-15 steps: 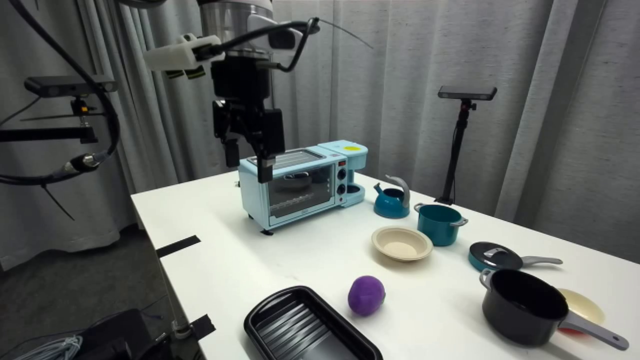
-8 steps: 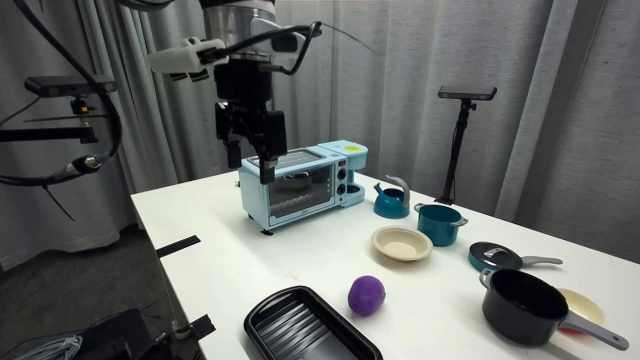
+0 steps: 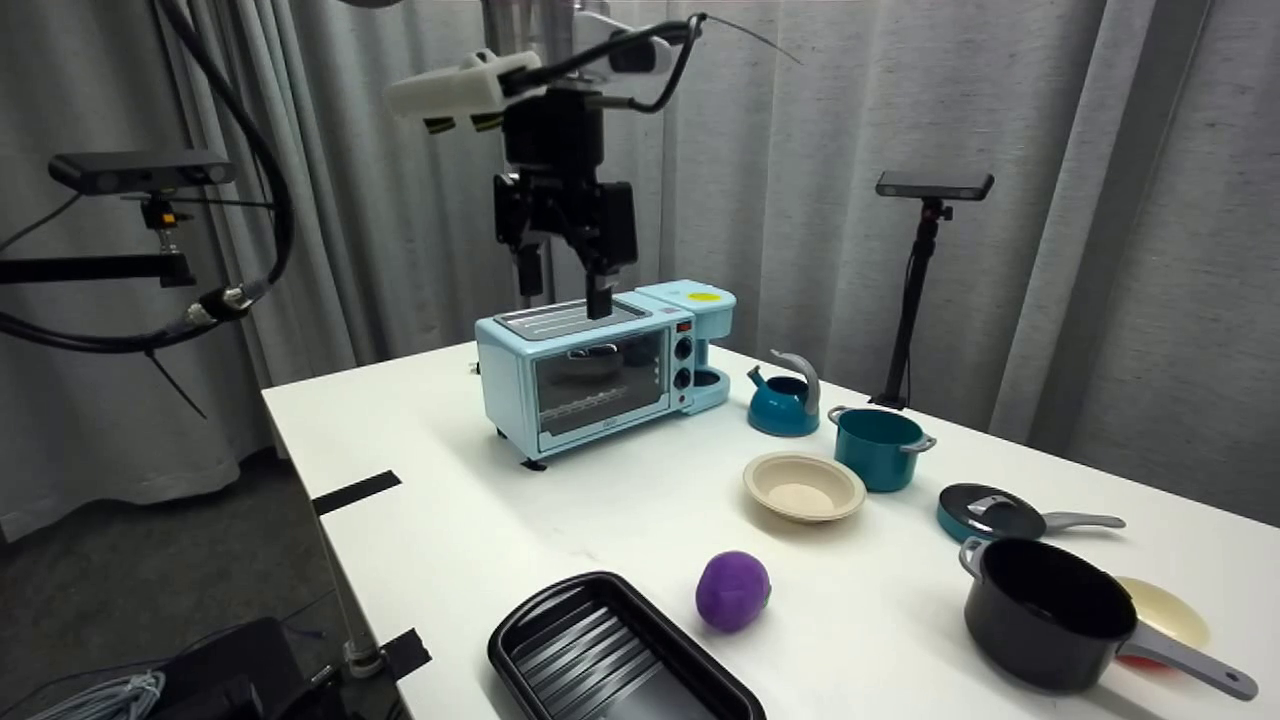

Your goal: Open the oven

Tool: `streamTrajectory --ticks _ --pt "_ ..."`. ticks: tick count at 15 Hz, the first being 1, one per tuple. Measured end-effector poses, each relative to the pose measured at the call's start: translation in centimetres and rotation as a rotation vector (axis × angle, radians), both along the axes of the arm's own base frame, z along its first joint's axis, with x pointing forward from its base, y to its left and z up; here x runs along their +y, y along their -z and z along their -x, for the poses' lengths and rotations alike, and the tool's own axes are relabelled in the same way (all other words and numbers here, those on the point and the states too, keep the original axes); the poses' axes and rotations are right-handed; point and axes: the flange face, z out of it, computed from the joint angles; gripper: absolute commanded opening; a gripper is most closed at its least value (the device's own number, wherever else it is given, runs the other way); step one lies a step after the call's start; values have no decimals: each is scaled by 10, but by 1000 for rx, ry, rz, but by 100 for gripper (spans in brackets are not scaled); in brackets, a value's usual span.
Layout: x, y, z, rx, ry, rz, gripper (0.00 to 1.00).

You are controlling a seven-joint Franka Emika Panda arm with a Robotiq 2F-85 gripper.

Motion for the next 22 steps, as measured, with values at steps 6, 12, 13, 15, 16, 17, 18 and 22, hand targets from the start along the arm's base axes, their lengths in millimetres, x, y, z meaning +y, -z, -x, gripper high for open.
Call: streamTrajectory --ticks 6,12,13,15,16,17,18,22 --pt "29 -4 -56 -5 -50 -13 100" --pt "77 29 -103 -31 -126 -25 100" --pt "84 35 -110 -34 -133 -32 100" --pt "94 43 -123 -34 -143 -53 100" --pt "96 45 -127 -33 -147 -61 100" --pt "97 45 -130 -34 -148 -65 100" --pt "97 45 -132 -36 -148 -67 100" --pt "98 43 -133 -40 -149 -68 100"
